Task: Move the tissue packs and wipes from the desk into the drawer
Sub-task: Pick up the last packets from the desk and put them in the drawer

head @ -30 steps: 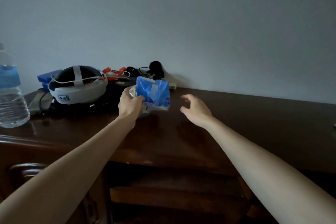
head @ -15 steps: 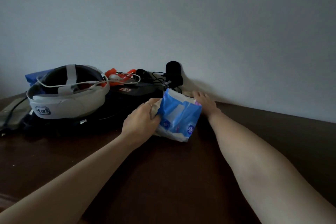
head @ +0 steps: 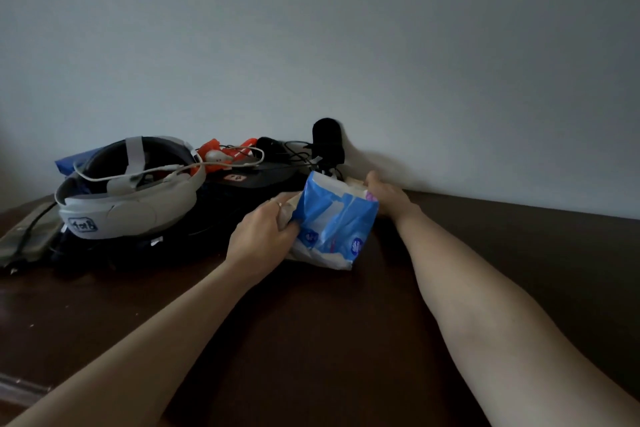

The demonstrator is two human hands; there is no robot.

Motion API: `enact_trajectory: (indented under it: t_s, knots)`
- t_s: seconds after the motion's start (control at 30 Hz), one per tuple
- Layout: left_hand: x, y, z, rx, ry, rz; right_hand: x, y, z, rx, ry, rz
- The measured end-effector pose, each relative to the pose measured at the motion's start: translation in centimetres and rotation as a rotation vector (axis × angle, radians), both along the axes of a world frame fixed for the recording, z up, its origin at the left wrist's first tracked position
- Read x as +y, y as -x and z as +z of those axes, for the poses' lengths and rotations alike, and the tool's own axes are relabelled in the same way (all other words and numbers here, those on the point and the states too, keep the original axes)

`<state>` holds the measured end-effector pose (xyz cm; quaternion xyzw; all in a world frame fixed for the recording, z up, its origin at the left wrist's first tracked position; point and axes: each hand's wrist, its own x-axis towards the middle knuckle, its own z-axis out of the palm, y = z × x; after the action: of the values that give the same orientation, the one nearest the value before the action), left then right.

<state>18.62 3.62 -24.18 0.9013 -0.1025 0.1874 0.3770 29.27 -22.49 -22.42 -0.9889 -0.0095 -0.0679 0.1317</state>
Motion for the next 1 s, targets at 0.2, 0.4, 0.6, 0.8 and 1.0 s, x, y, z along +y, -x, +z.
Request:
enact_trajectory:
  t_s: [0.2, 0.4, 0.6, 0.8, 1.0]
  knots:
    - [-0.2, 0.0, -0.2, -0.005, 0.003, 0.056, 0.5, 4.3, 0.4, -0.006, -0.001, -0.065]
    - [-0.8, 1.9, 0.7, 0.005, -0.013, -0.001, -1.3, 12.2, -0.9, -0.104, 0.125, -0.139]
    - [-2.6, 7.0, 1.4, 0.061, 0.090, -0.035, 0.2, 23.0, -0.3, -0.149, 0.119, -0.148]
    - [-3.6, 20.9, -0.2, -0.082, 0.180, -0.122, 3.4, 35.7, -1.0, -0.195, -0.101, -0.179]
    - [-2.7, 33.9, -7.1, -0.265, 0.467, -0.277, 4.7, 49.8, -8.0, -0.628, -0.184, -0.123]
